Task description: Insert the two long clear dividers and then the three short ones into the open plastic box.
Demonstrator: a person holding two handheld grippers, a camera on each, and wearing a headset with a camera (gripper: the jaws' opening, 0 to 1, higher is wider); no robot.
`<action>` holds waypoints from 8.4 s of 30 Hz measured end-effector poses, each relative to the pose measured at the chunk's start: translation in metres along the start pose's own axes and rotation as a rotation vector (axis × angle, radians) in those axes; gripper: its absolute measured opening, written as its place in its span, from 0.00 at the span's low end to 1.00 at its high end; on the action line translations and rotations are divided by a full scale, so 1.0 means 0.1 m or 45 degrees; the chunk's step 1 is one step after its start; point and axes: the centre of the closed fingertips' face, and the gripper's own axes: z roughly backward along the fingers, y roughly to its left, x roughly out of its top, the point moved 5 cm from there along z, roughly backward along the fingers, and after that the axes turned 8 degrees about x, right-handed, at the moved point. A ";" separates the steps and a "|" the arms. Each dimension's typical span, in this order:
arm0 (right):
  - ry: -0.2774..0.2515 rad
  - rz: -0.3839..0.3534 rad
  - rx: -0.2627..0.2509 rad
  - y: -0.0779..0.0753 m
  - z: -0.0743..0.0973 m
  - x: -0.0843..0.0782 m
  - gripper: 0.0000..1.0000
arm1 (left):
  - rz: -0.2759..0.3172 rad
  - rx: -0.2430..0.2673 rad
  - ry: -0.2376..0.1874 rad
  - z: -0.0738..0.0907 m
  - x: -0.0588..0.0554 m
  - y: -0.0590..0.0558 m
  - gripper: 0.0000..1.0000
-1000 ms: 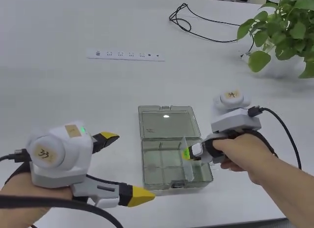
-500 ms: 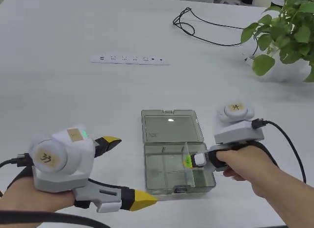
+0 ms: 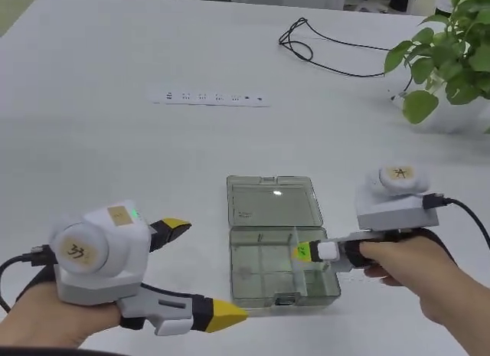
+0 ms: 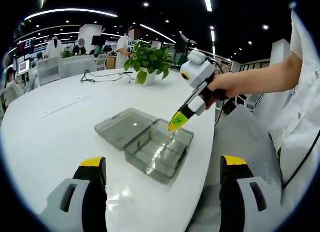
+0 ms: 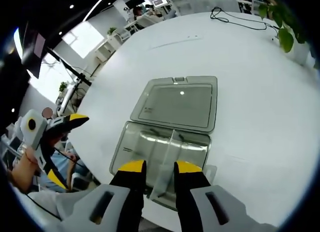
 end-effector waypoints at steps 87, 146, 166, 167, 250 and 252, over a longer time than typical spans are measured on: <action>-0.230 0.940 0.236 -0.25 0.97 -0.52 0.88 | 0.042 0.519 0.779 -0.12 -0.95 0.56 0.32; -0.324 0.745 0.276 0.43 0.90 -0.14 0.70 | 0.433 0.390 0.218 0.02 -0.19 0.23 0.30; -0.431 0.384 0.315 0.87 0.55 0.11 0.31 | 0.464 0.207 -0.025 -0.18 0.29 -0.18 0.30; -0.430 0.370 0.317 0.88 0.53 0.12 0.30 | 0.458 0.198 -0.033 -0.19 0.31 -0.21 0.30; -0.032 -0.042 0.002 0.72 0.28 0.33 0.07 | -0.005 -0.041 0.027 -0.08 -0.03 -0.12 1.00; 0.001 -0.071 -0.022 0.71 0.24 0.31 0.07 | -0.007 -0.053 0.026 -0.08 -0.04 -0.12 1.00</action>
